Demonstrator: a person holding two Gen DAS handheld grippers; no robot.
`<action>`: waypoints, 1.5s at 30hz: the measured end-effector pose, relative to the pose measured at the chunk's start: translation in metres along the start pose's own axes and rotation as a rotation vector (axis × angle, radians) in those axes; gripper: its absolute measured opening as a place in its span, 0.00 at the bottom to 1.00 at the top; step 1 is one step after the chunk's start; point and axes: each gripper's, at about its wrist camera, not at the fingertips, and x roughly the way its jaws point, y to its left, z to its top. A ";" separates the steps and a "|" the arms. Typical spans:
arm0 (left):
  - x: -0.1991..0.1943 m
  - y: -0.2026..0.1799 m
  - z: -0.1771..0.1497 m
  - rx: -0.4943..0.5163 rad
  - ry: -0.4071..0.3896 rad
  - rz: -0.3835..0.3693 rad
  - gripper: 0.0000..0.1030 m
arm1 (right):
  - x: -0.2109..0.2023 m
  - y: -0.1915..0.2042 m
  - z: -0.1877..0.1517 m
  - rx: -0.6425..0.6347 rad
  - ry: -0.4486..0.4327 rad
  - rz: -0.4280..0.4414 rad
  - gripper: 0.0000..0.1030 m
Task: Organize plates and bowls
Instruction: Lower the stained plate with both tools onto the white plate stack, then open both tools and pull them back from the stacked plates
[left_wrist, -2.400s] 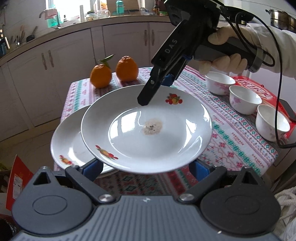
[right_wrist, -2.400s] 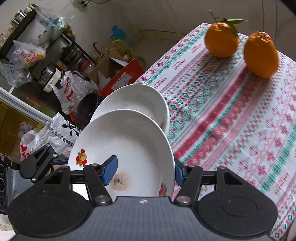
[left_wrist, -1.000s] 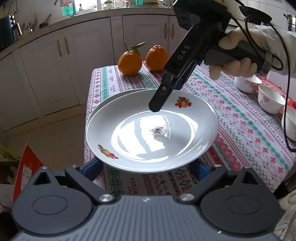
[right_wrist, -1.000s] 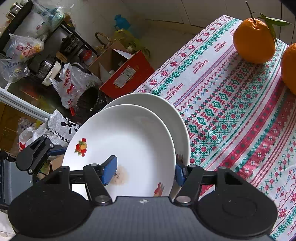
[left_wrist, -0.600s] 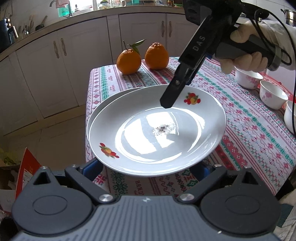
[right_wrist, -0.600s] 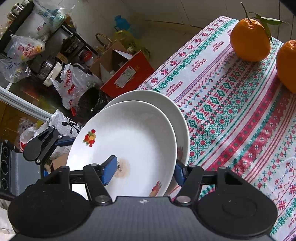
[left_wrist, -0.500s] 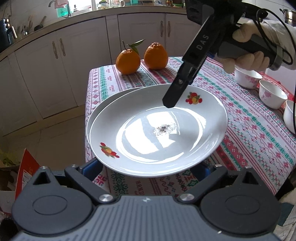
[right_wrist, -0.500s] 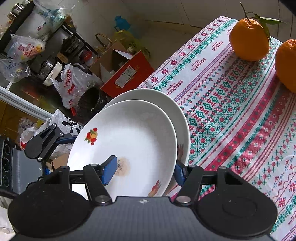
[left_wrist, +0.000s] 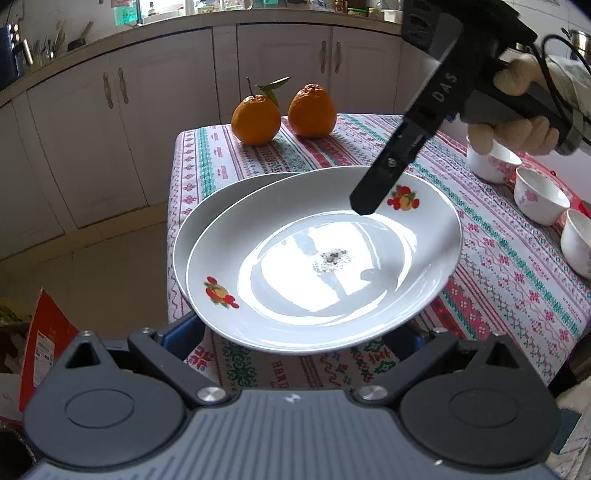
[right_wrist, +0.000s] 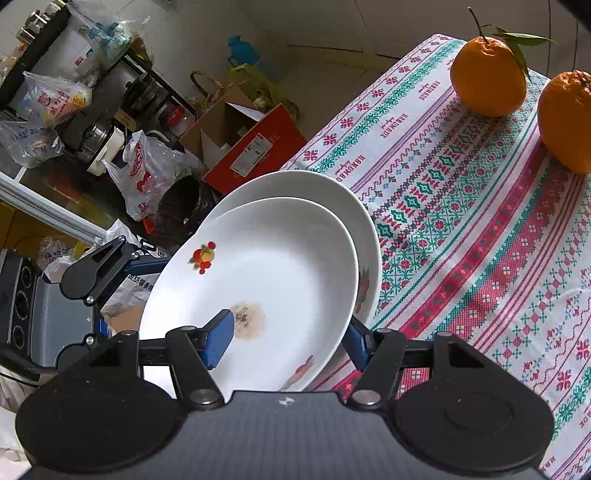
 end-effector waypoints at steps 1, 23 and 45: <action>0.000 0.000 0.000 0.000 0.002 -0.002 0.99 | -0.001 0.000 0.000 0.001 -0.002 0.002 0.66; 0.001 -0.004 0.000 0.002 0.004 0.002 0.98 | -0.006 0.010 -0.018 0.028 -0.022 -0.082 0.66; -0.020 -0.019 0.000 -0.025 -0.090 0.002 0.98 | -0.030 0.057 -0.062 -0.080 -0.280 -0.305 1.00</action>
